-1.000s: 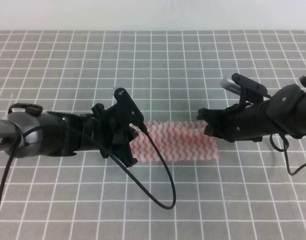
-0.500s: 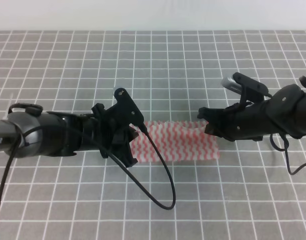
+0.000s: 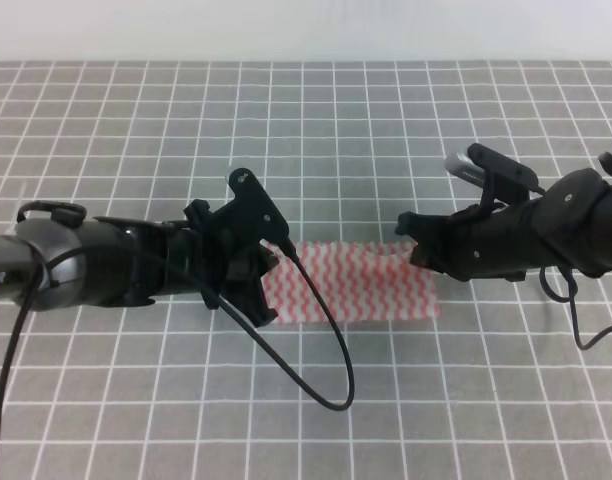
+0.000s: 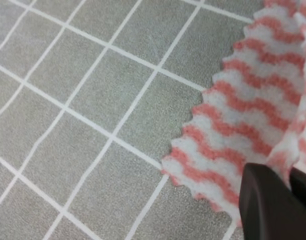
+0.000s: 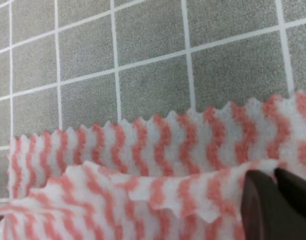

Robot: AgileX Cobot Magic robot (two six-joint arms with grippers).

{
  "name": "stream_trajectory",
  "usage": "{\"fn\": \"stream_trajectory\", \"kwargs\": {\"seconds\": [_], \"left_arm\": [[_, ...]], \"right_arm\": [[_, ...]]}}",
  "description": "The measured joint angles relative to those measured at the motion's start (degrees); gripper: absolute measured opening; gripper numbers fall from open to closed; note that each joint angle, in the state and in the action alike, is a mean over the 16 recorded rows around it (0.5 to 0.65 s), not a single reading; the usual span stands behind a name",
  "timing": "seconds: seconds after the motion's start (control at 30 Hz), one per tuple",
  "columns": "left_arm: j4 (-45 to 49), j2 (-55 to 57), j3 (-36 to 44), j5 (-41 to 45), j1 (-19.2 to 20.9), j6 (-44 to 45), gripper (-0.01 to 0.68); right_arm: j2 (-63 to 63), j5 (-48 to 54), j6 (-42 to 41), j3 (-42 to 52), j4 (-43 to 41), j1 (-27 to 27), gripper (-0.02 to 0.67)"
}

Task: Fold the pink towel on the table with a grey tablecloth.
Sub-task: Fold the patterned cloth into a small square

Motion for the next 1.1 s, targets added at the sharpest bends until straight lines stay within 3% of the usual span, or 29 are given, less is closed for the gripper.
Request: {"fn": "stream_trajectory", "kwargs": {"seconds": [1.1], "left_arm": [[0.0,0.12,-1.3,-0.76,0.0,-2.51,0.025]], "right_arm": [[0.31,-0.75,-0.04,-0.51,0.81,0.05,0.023]]}}
